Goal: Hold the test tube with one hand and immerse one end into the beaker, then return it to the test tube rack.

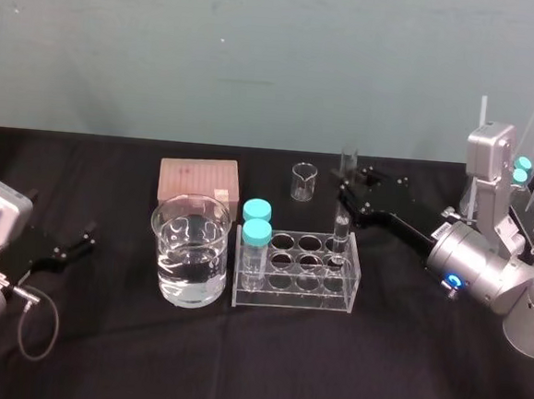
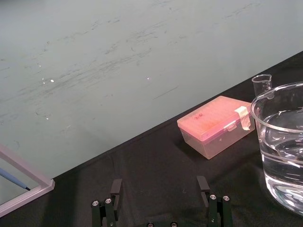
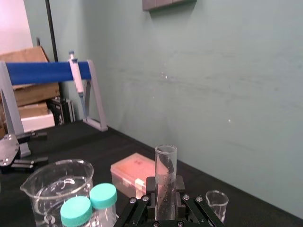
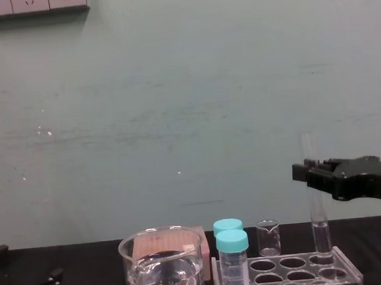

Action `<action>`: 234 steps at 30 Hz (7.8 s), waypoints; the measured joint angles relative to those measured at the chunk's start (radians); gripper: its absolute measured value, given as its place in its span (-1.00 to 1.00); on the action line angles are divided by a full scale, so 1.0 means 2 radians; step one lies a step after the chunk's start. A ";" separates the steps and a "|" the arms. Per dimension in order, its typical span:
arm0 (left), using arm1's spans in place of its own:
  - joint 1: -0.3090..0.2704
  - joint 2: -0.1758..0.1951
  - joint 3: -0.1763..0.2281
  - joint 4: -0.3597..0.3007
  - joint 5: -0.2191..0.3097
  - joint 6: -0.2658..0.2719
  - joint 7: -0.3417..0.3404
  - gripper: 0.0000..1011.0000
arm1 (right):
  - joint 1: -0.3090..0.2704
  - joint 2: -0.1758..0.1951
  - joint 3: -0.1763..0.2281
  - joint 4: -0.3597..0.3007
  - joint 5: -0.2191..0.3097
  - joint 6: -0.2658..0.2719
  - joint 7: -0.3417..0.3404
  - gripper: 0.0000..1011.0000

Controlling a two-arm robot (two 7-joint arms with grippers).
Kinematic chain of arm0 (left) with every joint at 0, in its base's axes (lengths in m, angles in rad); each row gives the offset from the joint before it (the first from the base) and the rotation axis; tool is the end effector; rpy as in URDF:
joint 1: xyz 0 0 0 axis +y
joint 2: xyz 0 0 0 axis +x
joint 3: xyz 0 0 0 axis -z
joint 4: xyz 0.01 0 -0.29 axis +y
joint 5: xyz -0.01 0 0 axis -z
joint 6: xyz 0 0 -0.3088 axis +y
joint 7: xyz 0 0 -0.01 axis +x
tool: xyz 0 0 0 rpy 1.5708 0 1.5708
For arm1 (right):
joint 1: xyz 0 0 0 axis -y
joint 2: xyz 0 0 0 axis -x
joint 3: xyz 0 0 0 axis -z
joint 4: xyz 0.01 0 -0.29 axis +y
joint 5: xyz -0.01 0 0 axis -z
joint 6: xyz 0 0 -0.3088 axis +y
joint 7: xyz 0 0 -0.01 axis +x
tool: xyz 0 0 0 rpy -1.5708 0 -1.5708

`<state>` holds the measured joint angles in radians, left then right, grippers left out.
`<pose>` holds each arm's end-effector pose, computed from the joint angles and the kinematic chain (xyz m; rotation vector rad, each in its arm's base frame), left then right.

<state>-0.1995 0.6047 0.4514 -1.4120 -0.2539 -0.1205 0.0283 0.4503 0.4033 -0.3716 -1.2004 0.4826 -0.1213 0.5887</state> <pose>0.3581 0.0827 -0.3023 0.3045 -0.2850 1.2480 0.4395 -0.0614 -0.2581 0.0217 -0.0839 -0.8092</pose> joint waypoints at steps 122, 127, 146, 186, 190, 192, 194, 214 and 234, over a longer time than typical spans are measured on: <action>0.000 0.000 0.000 0.000 0.000 0.000 0.000 0.98 | -0.013 0.020 0.038 -0.101 0.028 0.008 -0.029 -0.55; 0.000 0.000 0.000 0.000 0.000 0.000 0.000 0.98 | -0.012 0.020 0.037 -0.101 0.028 0.008 -0.028 -0.55; 0.000 0.000 0.000 0.000 0.000 0.000 0.000 0.98 | -0.012 0.020 0.036 -0.100 0.029 0.009 -0.026 -0.55; 0.000 0.000 0.000 0.000 0.000 0.000 0.000 0.98 | 0.097 -0.043 -0.028 -0.011 0.027 -0.031 0.056 -0.55; 0.000 0.000 0.000 0.000 0.000 0.000 0.000 0.98 | 0.110 -0.058 -0.042 0.004 0.034 -0.036 0.074 -0.55; 0.000 0.000 0.000 0.000 0.000 0.000 0.000 0.98 | 0.117 -0.066 -0.050 0.013 0.039 -0.039 0.084 -0.55; 0.000 0.000 0.000 0.000 0.000 0.000 0.000 0.98 | 0.121 -0.072 -0.056 0.019 0.044 -0.040 0.092 -0.55; 0.000 0.000 0.000 0.000 0.000 0.000 0.000 0.98 | 0.127 -0.090 -0.099 0.059 0.061 -0.031 0.119 -0.55; 0.000 0.000 0.000 0.000 0.000 0.000 0.000 0.98 | 0.151 -0.115 -0.115 0.132 0.056 -0.038 0.142 -0.55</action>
<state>-0.1995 0.6047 0.4514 -1.4120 -0.2539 -0.1206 0.0283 0.7522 0.1743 -0.6021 -0.9374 0.5946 -0.1977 0.8725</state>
